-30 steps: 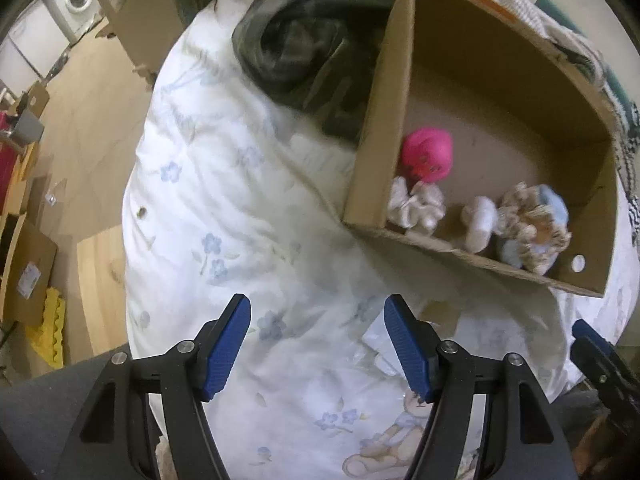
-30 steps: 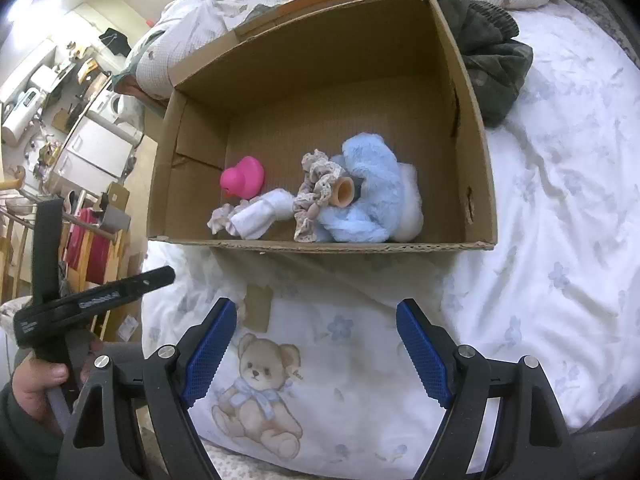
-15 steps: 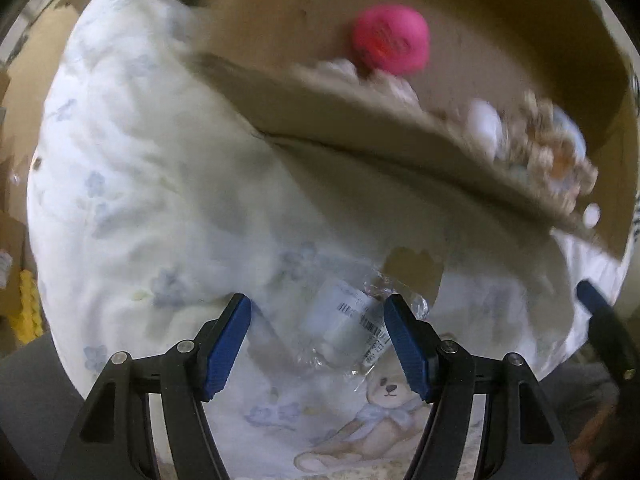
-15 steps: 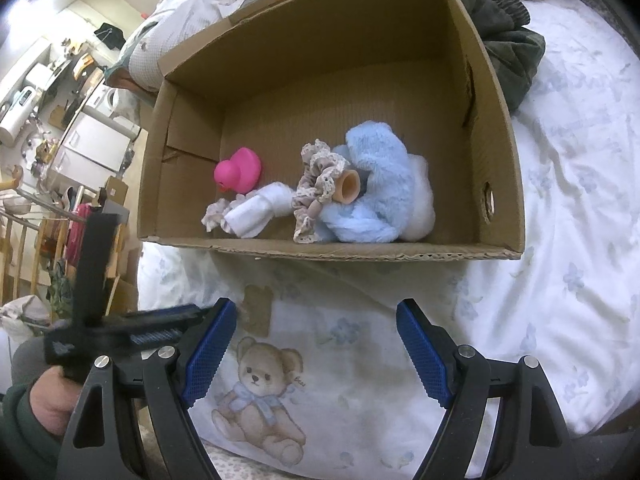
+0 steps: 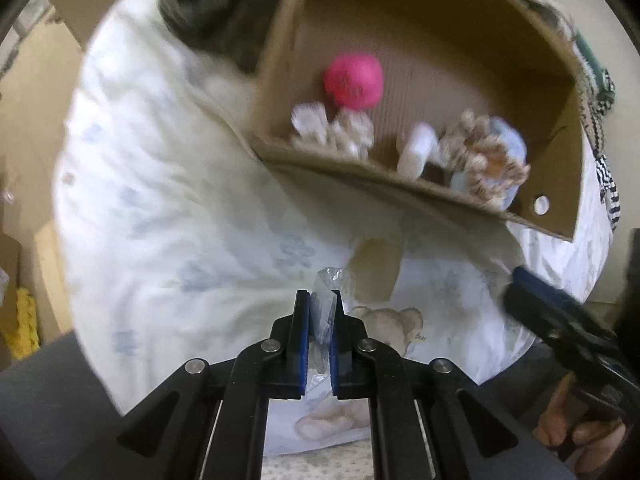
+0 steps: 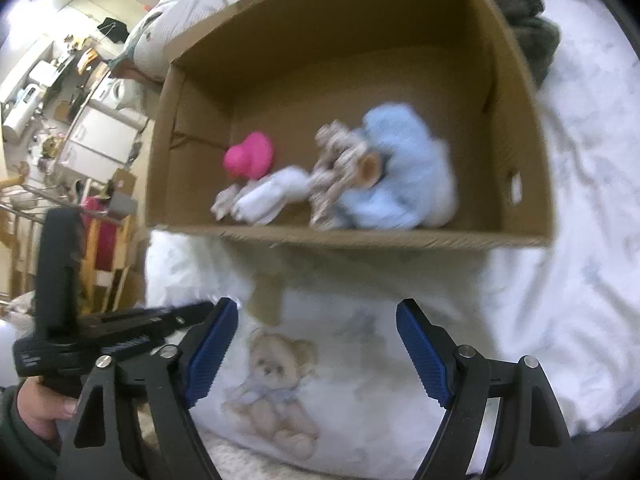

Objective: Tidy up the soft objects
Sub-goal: 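Grasp the clear plastic bag with the left tool while the right tool grasps the tan tube, then lower the plastic bag and tan tube into the box and open both tools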

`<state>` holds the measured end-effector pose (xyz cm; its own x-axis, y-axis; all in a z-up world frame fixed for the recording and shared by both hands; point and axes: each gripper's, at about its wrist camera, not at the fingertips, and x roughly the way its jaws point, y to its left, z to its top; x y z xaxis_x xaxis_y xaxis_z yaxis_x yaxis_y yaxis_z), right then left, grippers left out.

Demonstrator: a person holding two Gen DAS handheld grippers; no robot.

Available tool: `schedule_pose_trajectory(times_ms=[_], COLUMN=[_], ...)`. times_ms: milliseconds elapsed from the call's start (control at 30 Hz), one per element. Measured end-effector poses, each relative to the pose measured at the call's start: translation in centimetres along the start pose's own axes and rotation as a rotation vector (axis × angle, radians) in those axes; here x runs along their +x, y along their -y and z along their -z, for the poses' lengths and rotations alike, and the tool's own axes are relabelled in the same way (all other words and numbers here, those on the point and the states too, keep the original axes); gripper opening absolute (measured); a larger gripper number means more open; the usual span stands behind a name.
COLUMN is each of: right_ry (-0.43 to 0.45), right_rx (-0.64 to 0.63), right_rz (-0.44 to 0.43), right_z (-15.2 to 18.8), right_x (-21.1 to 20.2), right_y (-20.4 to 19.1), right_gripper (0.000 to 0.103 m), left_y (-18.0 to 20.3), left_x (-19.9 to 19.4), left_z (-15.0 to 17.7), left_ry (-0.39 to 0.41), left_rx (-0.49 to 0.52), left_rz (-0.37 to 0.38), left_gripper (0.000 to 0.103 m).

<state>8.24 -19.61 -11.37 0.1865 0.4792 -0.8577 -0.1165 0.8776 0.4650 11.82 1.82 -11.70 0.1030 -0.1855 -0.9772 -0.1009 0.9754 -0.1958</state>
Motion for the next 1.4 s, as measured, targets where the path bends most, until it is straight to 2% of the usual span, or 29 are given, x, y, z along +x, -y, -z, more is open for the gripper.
schedule_pose_trajectory(times_ms=[33,133,200,267,433,500,533,600,800,1100,1300,1400], right_ry=[-0.017,-0.076,-0.110,-0.133,-0.129,-0.107,-0.103,-0.083,-0.054,-0.007,0.039,0.080], right_rx=[0.014,0.055,0.078,0.113,0.170,0.181,0.184,0.173,0.112,0.038,0.040,0.058], right_rz=[-0.022,-0.074,-0.061,-0.055,-0.010,-0.005,-0.004,-0.020,-0.034,-0.077,-0.112,-0.147], right_z=[0.1,0.4,0.6,0.7,0.7,0.6,0.5,0.5,0.9,1.0,1.0,0.4], right_x=[0.4,2.2,3.9,5.7,8.7,9.1,9.2,9.0,7.0,0.7,-3.4,-5.3], right_y=[-0.2,-1.0,-1.7,-2.2,-3.0,-3.1,-3.1,-3.3,-4.1,-4.9,-2.4,-1.3], right_gripper=[0.087,0.073,0.055,0.047,0.046,0.034,0.032,0.013,0.010,0.010,0.010,0.010], left_y=[-0.3,-1.2,-1.7,-2.4,-2.4,-2.3,-2.2,-2.1,-1.8,-0.5,-0.7,-1.0], left_x=[-0.7,-1.9,-2.1,-2.7,-3.2,-3.2,-3.2,-3.5,-4.0,-4.6,-6.2,-7.5], left_z=[0.2,0.5,0.5,0.8,-0.5,-0.7,-0.7,-0.6,-0.9,-1.3,-1.3,-1.3], left_ry=[0.025,0.077,0.088,0.098,0.111,0.111,0.113,0.119,0.126,0.168,0.248,0.307], left_rx=[0.001,-0.018,-0.034,-0.031,-0.030,-0.031,-0.027,-0.019,-0.037,-0.038,-0.058,-0.096], left_rz=[-0.015,-0.049,-0.054,-0.061,-0.073,-0.068,-0.067,-0.068,-0.049,-0.063,-0.090,-0.066], left_gripper=[0.008,0.007,0.007,0.007,0.007,0.008,0.008,0.007,0.007,0.007,0.007,0.007])
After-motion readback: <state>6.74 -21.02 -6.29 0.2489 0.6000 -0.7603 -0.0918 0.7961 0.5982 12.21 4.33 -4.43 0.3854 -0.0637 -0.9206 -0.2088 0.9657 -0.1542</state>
